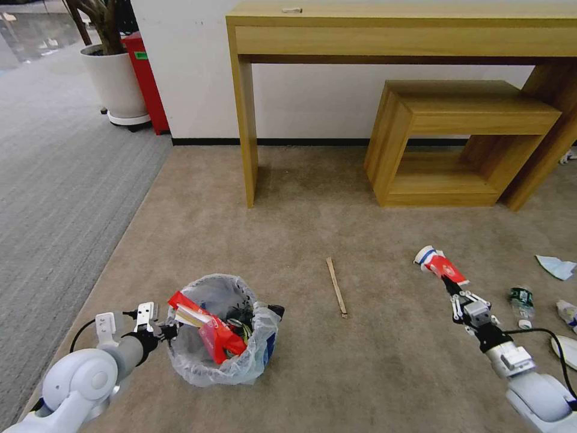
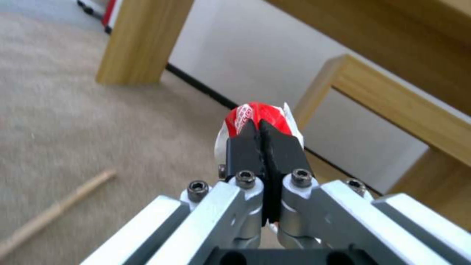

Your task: Pick up the trash bin and place the garbage on the floor into it.

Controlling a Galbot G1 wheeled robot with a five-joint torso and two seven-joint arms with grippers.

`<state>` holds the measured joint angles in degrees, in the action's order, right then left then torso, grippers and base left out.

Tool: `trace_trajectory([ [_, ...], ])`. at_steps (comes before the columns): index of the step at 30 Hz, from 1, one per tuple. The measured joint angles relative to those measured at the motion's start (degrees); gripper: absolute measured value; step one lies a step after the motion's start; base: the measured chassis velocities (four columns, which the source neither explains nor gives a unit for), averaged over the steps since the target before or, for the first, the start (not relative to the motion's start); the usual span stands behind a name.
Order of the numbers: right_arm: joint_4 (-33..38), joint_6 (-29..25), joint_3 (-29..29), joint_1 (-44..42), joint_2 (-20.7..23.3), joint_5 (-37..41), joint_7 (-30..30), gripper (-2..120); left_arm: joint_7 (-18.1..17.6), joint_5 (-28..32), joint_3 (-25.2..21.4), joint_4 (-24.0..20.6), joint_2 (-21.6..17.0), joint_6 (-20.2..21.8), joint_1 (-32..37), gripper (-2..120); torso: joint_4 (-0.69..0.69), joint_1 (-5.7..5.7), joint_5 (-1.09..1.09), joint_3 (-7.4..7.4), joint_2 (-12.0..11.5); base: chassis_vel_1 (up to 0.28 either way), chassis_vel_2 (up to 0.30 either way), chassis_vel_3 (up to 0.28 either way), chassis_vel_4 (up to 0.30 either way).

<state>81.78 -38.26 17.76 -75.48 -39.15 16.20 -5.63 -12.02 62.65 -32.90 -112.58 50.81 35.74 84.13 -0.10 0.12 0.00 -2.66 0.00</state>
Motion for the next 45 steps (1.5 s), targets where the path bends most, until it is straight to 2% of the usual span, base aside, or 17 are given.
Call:
trace_trajectory([
  [6,2.28,0.33,-1.79,1.49,1.45,2.53,0.2,0,-0.05,-0.12,0.18,-0.15,-0.18,0.03,-0.09,0,0.0,0.0,0.0,0.0,0.0,0.0,0.0,0.0,0.0],
  [18,5.33,-0.81,-10.08,10.93,2.29,11.08,3.68,0,-0.11,-0.83,1.37,-0.66,-0.13,0.11,-0.6,0,0.01,0.0,0.0,0.0,0.0,0.0,0.0,0.0,0.0],
  [25,10.58,-0.3,-14.06,14.26,3.33,13.41,3.94,0,-0.16,-1.27,1.96,-0.38,-0.13,0.13,-0.86,0,0.0,0.0,-0.01,0.0,0.0,0.0,0.0,0.0,0.0],
  [30,13.87,0.16,-18.32,17.59,4.25,15.42,3.88,0,-0.13,-1.46,2.38,-0.13,-0.13,0.13,-1.16,0,0.0,0.0,0.01,0.0,0.0,0.0,0.0,0.0,0.0],
  [37,15.84,-0.02,-28.45,26.45,4.31,18.9,4.11,0,-0.12,-1.54,3.15,0.51,-0.17,0.03,-2.24,0,0.01,0.0,0.0,0.0,0.0,0.0,0.0,0.0,0.0],
  [45,17.1,-0.23,-33.88,31.7,2.78,23.3,6.44,0,-0.1,-1.71,4.25,1.23,0.16,-0.01,-3.35,0,0.0,0.0,0.0,0.0,0.0,0.0,0.0,0.0,0.0],
])
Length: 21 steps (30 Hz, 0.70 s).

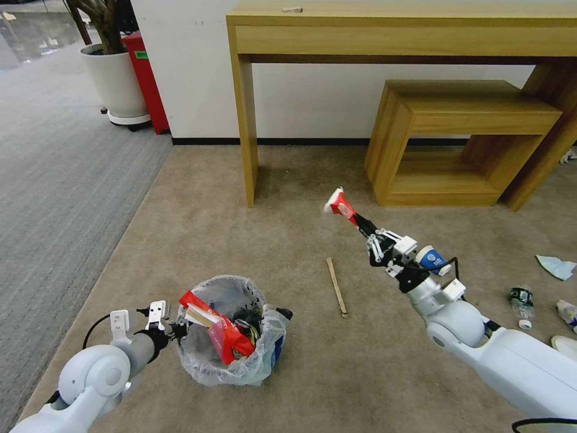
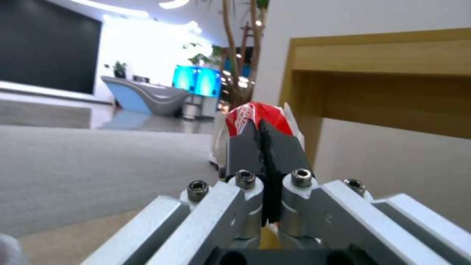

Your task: Pick up the trash bin and place the garbage on the floor into it.

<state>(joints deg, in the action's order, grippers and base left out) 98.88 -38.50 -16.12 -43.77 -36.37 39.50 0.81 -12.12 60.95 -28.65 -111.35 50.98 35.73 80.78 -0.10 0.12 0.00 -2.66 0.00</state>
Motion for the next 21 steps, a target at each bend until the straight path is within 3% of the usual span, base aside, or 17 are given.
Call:
trace_trajectory([
  [21,4.38,0.12,-12.65,9.39,-4.95,4.11,1.8,0,-0.16,-0.41,2.29,1.97,0.93,0.0,-2.96,0,0.0,0.0,0.0,0.0,0.0,0.0,0.0,0.0,0.0],
])
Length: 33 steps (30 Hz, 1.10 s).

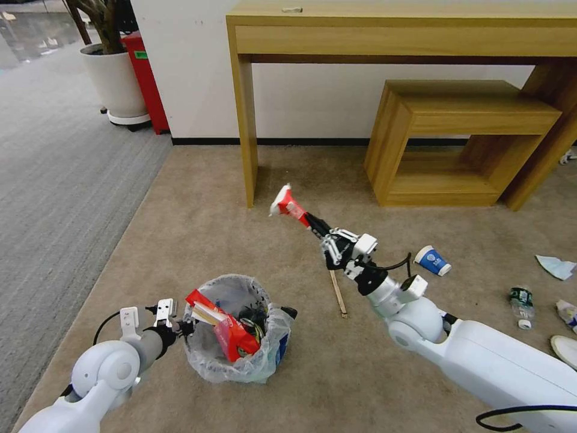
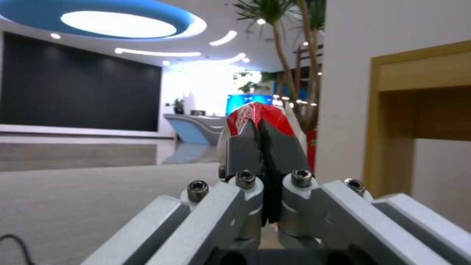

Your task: Pick up the trash bin and place the garbage on the floor into it.

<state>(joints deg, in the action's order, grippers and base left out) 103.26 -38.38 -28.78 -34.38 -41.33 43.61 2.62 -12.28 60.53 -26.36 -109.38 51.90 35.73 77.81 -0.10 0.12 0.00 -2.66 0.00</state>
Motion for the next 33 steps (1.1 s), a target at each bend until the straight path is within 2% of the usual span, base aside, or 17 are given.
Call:
trace_trajectory([
  [8,-0.23,-0.03,-4.06,2.41,-2.13,0.87,1.61,0,-0.09,0.46,1.04,0.38,-0.15,0.08,-1.66,0,0.0,0.0,0.0,0.0,0.0,0.0,0.0,0.0,0.0],
  [33,0.43,0.36,-16.95,8.2,-6.68,2.64,1.51,0,-0.98,2.58,5.15,4.08,-0.57,0.22,-9.01,0,0.0,0.0,0.0,0.0,0.0,0.0,0.0,0.0,0.0],
])
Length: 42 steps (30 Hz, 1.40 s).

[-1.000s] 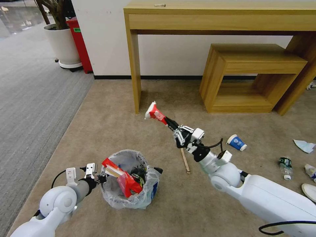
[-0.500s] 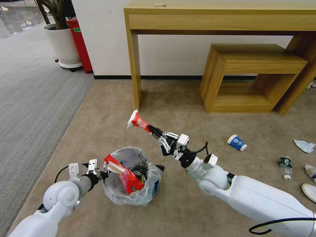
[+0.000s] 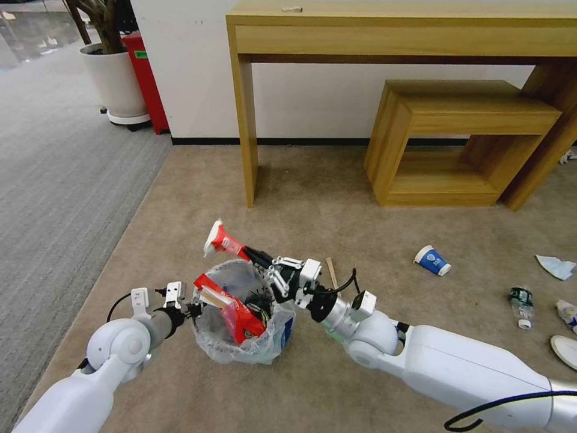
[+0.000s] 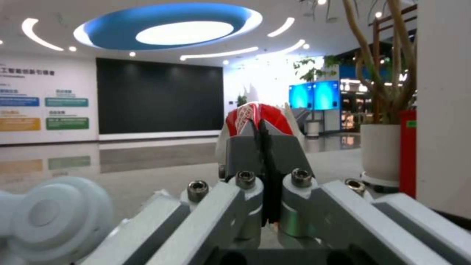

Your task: Pick up the trash bin and place the garbage on the floor into it.

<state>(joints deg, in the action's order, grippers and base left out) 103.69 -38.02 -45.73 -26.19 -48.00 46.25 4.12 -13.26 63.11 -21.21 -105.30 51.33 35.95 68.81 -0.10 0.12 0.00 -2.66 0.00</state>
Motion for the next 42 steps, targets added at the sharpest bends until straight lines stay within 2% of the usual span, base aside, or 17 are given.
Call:
trace_trajectory([
  [21,-3.1,-0.08,-5.21,-0.34,-2.41,-2.11,-0.59,0,-1.06,1.23,1.24,0.06,0.04,0.06,-2.14,0,0.0,0.0,0.0,0.01,0.0,0.0,0.0,0.0,0.0],
  [42,-5.91,-0.39,-5.67,-1.63,-3.09,-4.29,-1.05,0,-1.25,1.44,0.5,-2.23,-0.39,0.13,-0.64,0,0.0,-0.01,0.0,0.0,0.0,0.0,0.0,0.0,0.0],
])
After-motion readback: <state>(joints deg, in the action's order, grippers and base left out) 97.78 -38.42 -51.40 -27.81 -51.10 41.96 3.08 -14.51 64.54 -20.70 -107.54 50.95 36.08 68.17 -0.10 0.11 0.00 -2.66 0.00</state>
